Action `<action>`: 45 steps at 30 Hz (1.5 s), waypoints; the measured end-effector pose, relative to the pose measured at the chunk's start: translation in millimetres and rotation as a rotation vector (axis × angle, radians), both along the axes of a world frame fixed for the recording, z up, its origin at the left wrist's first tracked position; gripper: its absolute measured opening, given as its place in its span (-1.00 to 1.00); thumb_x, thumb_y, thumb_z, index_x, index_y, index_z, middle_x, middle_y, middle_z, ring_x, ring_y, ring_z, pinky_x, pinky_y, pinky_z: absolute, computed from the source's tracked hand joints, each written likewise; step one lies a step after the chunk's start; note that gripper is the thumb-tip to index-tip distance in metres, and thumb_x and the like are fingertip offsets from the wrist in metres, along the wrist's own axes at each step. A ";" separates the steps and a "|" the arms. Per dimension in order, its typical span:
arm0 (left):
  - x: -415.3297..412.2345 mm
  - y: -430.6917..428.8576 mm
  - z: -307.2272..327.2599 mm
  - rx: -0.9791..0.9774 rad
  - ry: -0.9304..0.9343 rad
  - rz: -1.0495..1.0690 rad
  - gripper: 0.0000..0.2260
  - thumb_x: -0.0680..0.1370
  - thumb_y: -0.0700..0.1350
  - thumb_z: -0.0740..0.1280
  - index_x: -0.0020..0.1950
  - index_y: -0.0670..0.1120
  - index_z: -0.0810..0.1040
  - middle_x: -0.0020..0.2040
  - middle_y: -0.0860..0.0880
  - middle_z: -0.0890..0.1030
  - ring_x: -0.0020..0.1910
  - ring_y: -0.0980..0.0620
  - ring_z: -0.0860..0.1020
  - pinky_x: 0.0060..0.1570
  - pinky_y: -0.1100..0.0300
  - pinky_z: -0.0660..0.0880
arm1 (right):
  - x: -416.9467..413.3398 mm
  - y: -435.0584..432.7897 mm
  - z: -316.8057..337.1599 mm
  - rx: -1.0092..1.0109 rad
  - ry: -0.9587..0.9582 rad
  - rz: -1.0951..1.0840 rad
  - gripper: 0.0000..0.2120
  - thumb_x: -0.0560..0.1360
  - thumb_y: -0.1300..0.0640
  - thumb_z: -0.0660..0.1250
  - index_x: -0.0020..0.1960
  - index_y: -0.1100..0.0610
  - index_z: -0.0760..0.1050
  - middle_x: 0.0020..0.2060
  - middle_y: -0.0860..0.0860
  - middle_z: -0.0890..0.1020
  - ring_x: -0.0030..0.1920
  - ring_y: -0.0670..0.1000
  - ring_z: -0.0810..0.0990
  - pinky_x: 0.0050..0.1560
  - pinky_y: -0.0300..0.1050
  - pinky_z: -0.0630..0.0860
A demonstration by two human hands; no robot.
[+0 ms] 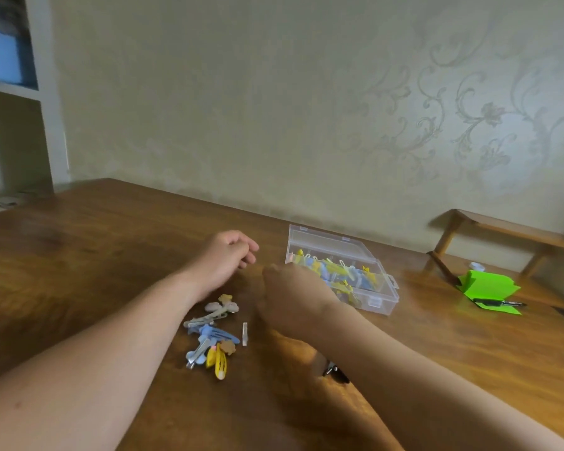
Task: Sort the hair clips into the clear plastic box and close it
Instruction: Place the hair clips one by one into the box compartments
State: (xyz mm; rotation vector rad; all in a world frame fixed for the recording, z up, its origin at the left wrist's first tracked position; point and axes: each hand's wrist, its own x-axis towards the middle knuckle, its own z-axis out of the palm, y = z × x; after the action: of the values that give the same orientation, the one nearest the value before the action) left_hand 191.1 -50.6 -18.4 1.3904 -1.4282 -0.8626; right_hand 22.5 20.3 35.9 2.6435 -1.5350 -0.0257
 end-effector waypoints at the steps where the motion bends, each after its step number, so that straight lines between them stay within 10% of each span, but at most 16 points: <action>1: -1.2 0.9 0.0 -0.009 -0.002 0.003 -0.69 0.69 -0.26 0.18 0.06 -0.06 0.72 -0.06 -0.08 0.74 -0.08 -0.02 0.64 0.12 0.03 0.58 | -4.1 -2.3 -3.7 -0.003 -0.057 -0.038 -0.83 0.69 0.13 0.23 0.18 0.16 0.54 0.09 0.12 0.65 0.05 0.16 0.65 -0.11 -0.04 0.52; 13: -7.1 8.6 3.5 -0.011 -0.154 -0.005 -0.68 0.72 -0.24 0.18 0.14 0.00 0.72 0.01 -0.03 0.74 0.04 -0.01 0.66 0.10 0.09 0.56 | -124.2 -69.7 8.6 -0.140 -0.835 -0.303 -0.84 0.59 0.18 0.36 0.10 0.02 0.68 -0.10 -0.05 0.75 -0.08 0.05 0.72 -0.03 0.00 0.66; 27: -9.0 9.4 5.1 0.005 -0.207 0.010 -0.68 0.71 -0.23 0.21 0.11 0.05 0.73 -0.03 0.01 0.74 0.04 0.00 0.67 0.19 0.02 0.58 | -178.2 -136.7 6.1 0.027 -0.316 -0.363 -0.76 0.58 0.24 0.34 -0.01 -0.01 0.76 -0.08 -0.09 0.73 -0.09 -0.06 0.65 -0.05 -0.11 0.62; 36: -11.0 13.4 6.7 -0.004 -0.218 0.013 -0.69 0.70 -0.25 0.21 0.11 0.01 0.73 -0.01 -0.01 0.74 0.02 0.00 0.66 0.14 0.05 0.57 | -158.0 -104.4 17.3 -0.139 -0.500 -0.354 -0.72 0.59 0.20 0.26 0.09 -0.01 0.72 0.01 -0.04 0.72 0.01 0.06 0.64 0.01 -0.03 0.59; 45: -12.2 9.1 4.0 -0.013 -0.105 -0.013 -0.73 0.72 -0.29 0.18 0.17 -0.24 0.69 -0.07 -0.15 0.70 -0.14 -0.03 0.63 0.01 0.08 0.54 | -57.8 -33.6 1.3 -0.037 -0.617 0.091 -0.76 0.61 0.16 0.32 0.12 -0.08 0.71 -0.02 -0.18 0.71 -0.06 -0.14 0.62 -0.06 -0.21 0.51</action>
State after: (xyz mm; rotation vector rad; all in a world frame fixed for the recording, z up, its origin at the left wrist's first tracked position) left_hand 178.9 -41.5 -14.4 1.4361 -1.5210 -0.7975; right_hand -35.3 -13.3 37.2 2.8347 -1.5136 0.8885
